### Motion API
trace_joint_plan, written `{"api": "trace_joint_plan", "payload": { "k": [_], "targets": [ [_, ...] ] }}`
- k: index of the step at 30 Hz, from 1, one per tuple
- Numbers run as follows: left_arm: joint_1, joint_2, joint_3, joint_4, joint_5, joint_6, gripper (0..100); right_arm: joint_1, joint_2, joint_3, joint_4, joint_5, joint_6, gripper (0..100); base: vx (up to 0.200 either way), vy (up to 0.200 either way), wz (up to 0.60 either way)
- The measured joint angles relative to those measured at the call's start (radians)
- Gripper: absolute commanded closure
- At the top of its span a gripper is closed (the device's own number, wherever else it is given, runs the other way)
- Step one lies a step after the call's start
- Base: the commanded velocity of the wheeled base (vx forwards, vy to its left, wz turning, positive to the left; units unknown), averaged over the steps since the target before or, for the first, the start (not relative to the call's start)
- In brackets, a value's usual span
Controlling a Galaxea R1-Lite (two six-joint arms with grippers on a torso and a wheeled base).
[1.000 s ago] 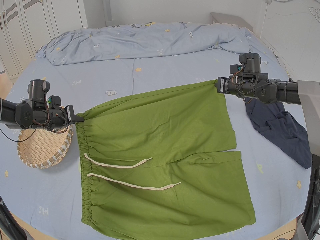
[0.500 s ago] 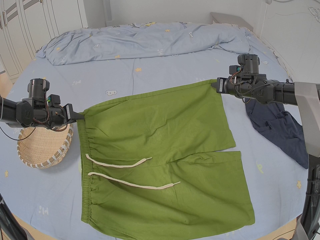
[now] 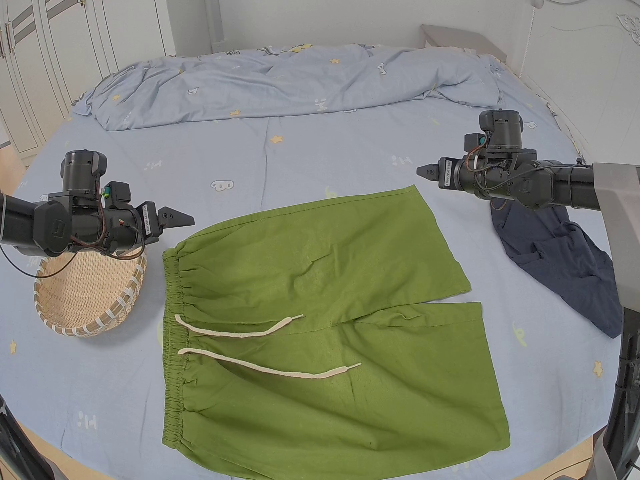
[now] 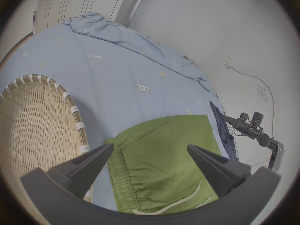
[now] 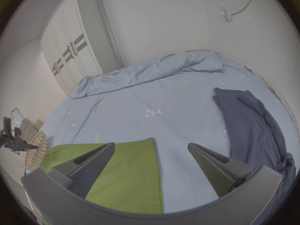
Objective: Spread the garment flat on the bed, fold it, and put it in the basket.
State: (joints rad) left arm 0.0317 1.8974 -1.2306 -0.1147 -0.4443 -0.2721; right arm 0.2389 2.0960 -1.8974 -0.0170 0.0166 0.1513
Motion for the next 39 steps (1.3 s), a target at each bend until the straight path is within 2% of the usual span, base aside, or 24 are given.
{"api": "trace_joint_plan", "payload": {
  "k": [3,8,9,16,25,31,39],
  "targets": [
    [-0.004,-0.037,0.037,-0.001,-0.001,-0.001,0,-0.004,-0.033,0.059,0.004,-0.022,0.022,0,0.000,0.000,0.00],
    [-0.011,-0.107,0.149,0.001,-0.003,-0.007,0,-0.009,-0.115,0.249,0.003,-0.005,0.076,0,0.000,0.000,0.00],
    [-0.014,-0.137,0.212,0.000,-0.003,-0.008,0,-0.008,-0.153,0.347,-0.009,0.012,0.097,0,0.000,0.000,0.00],
    [-0.022,-0.245,0.453,0.000,-0.017,-0.023,0,0.006,-0.278,0.687,-0.112,0.053,0.150,0,0.000,0.000,0.00],
    [-0.028,-0.413,0.843,0.000,-0.070,-0.043,0,0.029,-0.476,1.100,-0.248,0.123,0.214,0,0.000,0.000,0.00],
    [-0.018,-0.454,1.009,0.000,-0.179,-0.043,0,0.051,-0.614,1.244,-0.298,0.164,0.249,0,0.000,0.000,0.00],
    [-0.011,-0.412,1.046,-0.005,-0.224,-0.037,0,0.061,-0.674,1.278,-0.305,0.170,0.254,0,0.000,0.000,0.00]
  ]
}}
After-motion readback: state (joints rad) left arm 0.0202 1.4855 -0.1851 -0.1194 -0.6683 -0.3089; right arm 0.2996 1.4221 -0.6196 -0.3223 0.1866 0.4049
